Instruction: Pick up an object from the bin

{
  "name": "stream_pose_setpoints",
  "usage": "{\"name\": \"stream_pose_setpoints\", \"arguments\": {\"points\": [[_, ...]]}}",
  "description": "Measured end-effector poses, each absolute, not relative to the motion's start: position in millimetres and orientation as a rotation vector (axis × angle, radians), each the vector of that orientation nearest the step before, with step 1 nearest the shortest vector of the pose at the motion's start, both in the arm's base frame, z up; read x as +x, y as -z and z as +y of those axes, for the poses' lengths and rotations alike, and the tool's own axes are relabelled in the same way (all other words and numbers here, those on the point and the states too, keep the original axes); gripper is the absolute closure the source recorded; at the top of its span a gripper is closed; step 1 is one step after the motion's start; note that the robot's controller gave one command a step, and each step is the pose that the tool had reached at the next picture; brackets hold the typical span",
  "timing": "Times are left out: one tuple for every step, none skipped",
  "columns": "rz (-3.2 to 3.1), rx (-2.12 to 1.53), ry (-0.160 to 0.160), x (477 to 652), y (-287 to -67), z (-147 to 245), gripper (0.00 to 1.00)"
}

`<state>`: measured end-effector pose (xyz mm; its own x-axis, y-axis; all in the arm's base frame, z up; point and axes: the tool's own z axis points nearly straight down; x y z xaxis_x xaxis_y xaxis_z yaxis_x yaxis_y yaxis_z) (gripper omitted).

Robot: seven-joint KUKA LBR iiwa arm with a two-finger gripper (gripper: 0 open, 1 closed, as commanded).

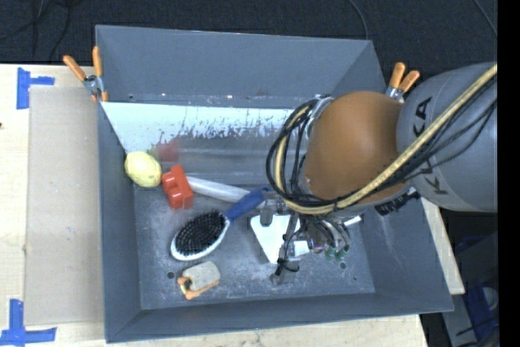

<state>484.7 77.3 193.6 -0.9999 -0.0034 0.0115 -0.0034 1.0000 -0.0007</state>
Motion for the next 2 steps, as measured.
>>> {"name": "stream_pose_setpoints", "arguments": {"points": [[-3.138, 0.000, 0.000, 486.5, -197, 77, 0.00], [-3.136, 0.078, 0.000, 484.7, -128, 32, 0.00]]}}
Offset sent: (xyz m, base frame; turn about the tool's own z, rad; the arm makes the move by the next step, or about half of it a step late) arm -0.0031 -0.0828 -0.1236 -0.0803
